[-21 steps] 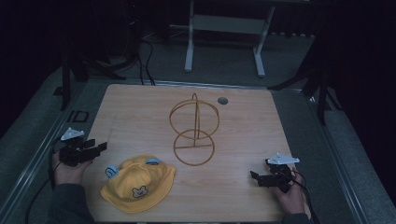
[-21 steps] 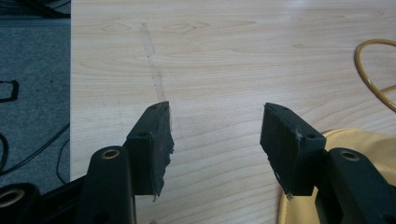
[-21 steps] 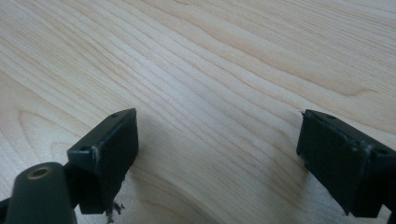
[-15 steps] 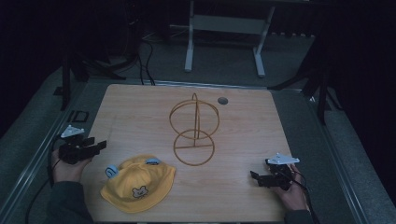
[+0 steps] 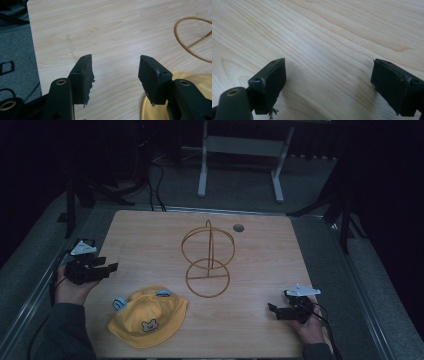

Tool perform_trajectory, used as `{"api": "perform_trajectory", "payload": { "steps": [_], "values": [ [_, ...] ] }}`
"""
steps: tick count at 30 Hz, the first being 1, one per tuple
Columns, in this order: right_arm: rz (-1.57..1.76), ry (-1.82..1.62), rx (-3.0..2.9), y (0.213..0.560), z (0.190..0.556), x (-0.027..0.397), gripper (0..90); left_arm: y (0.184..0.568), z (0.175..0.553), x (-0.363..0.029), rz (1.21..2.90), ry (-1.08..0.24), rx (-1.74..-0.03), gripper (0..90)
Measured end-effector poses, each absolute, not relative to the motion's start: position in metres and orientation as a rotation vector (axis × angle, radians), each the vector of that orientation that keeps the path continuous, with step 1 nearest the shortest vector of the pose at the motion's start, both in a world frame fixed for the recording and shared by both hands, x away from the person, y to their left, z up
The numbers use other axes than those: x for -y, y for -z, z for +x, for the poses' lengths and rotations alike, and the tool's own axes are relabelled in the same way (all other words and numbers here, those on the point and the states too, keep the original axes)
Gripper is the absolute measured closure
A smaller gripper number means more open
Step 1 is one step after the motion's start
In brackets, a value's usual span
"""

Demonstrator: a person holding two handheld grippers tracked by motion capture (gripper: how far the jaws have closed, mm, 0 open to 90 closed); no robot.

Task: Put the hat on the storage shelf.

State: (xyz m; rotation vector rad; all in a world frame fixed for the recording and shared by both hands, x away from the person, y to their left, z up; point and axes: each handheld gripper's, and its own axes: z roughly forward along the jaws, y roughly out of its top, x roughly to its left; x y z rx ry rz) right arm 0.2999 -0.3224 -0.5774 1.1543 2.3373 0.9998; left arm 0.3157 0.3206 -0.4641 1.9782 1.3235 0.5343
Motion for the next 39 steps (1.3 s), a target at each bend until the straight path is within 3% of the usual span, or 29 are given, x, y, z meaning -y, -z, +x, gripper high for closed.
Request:
{"api": "perform_trajectory", "payload": {
  "steps": [39],
  "values": [
    [1.157, -1.000, -2.329, 0.578, 0.300, 0.323, 13.0, 0.415, 0.327, -0.277, 2.269, -0.516, -1.159, 45.4]
  ]
}}
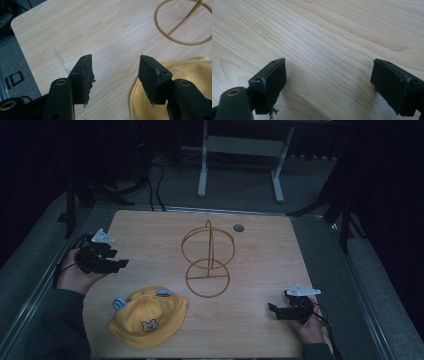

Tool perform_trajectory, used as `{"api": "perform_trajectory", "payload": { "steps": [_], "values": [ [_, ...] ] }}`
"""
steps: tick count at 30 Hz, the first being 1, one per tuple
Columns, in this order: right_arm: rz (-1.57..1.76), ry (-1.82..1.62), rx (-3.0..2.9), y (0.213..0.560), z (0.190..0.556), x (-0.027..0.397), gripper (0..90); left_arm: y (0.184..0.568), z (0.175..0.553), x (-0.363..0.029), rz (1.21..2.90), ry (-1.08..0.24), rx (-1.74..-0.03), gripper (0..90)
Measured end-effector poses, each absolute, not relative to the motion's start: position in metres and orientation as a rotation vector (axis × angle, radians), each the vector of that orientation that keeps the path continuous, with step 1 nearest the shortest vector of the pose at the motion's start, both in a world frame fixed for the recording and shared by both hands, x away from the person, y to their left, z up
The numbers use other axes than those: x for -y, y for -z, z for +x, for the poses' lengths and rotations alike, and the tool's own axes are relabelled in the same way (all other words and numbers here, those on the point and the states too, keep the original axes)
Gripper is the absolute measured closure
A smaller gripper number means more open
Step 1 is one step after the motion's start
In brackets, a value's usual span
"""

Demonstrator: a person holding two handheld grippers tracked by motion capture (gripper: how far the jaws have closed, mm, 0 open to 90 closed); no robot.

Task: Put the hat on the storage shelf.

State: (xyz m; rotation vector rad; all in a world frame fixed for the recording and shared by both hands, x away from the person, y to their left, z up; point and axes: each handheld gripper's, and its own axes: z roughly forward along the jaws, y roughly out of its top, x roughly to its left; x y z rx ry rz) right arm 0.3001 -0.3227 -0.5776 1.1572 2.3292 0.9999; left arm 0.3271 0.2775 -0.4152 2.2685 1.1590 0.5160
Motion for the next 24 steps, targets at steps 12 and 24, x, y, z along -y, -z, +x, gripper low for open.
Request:
{"api": "perform_trajectory", "payload": {
  "steps": [12, 24],
  "values": [
    [1.159, -0.999, -2.329, 0.577, 0.300, 0.323, 13.2, 0.407, 0.325, -0.265, 2.346, -0.493, -1.112, 46.2],
    [1.160, -0.998, -2.330, 0.577, 0.300, 0.323, 13.2, 0.404, 0.319, -0.255, 2.389, -0.443, -1.064, 46.1]
  ]
}}
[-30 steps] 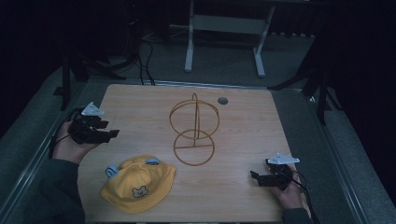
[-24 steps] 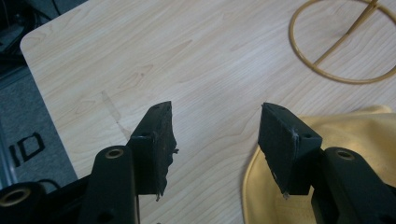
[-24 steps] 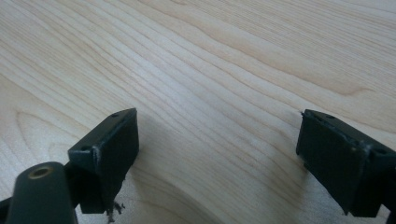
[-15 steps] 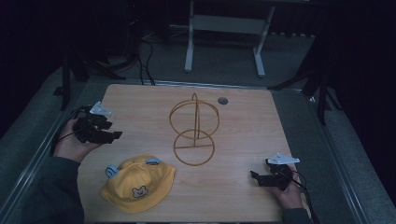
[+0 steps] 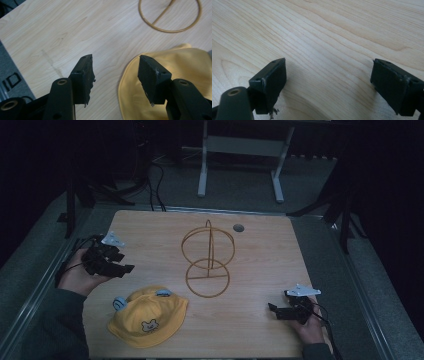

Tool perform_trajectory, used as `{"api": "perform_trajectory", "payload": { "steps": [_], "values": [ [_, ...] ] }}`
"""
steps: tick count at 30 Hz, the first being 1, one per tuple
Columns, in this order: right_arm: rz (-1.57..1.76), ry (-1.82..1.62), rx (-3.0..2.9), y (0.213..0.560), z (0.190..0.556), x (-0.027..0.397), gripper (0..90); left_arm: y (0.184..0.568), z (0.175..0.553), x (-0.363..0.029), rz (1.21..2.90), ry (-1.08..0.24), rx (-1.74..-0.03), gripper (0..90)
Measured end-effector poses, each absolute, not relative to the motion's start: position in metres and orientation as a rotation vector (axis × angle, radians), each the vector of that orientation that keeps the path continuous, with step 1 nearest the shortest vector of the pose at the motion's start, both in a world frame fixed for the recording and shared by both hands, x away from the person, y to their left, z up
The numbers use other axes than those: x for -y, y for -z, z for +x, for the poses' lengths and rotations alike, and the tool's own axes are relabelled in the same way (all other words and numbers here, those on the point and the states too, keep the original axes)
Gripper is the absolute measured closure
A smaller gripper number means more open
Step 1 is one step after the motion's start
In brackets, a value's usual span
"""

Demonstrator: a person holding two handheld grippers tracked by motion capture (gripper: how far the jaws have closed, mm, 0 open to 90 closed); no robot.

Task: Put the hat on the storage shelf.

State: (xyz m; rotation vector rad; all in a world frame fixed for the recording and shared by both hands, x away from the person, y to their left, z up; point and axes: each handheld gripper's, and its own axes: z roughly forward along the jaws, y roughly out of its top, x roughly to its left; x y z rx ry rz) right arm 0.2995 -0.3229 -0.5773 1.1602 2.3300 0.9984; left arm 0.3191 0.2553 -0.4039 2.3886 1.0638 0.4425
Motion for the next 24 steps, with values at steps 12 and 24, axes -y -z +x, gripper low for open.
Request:
{"api": "perform_trajectory", "payload": {
  "steps": [12, 24],
  "values": [
    [1.160, -0.999, -2.330, 0.577, 0.299, 0.323, 13.2, 0.401, 0.313, -0.243, 2.436, -0.378, -0.987, 45.9],
    [1.163, -1.003, -2.327, 0.578, 0.299, 0.323, 13.2, 0.400, 0.306, -0.229, 2.481, -0.325, -0.893, 46.0]
  ]
}}
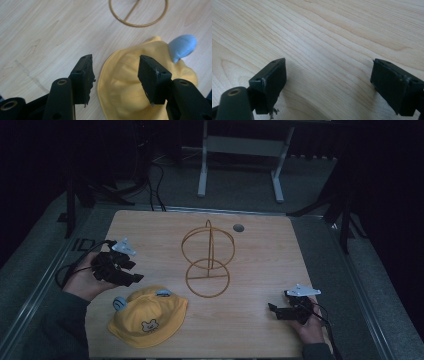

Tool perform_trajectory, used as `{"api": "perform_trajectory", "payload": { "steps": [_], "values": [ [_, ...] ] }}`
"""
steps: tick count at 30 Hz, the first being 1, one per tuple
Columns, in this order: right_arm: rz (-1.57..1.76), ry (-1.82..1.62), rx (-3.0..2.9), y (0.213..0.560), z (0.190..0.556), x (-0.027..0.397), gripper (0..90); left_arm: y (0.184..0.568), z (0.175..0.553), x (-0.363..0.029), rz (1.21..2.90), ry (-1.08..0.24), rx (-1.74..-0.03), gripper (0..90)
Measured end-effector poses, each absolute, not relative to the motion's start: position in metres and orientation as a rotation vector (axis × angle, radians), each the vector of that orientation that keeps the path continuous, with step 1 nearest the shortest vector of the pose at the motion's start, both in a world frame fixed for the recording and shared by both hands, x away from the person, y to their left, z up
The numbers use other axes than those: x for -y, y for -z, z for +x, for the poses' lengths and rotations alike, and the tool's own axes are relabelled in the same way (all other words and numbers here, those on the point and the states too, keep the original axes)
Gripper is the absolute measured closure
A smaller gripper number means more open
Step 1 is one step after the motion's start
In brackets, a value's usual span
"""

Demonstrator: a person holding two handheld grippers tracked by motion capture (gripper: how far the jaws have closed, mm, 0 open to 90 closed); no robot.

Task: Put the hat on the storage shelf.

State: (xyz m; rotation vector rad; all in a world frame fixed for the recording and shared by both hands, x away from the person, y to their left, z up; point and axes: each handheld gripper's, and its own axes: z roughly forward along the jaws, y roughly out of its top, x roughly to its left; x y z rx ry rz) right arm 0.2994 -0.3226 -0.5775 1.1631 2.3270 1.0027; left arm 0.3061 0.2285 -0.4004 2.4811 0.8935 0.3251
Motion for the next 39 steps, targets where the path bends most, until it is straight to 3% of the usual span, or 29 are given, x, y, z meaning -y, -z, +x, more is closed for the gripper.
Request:
{"api": "perform_trajectory", "payload": {
  "steps": [39],
  "values": [
    [1.166, -1.003, -2.327, 0.577, 0.299, 0.323, 13.2, 0.403, 0.292, -0.212, 2.569, -0.209, -0.753, 50.2]
  ]
}}
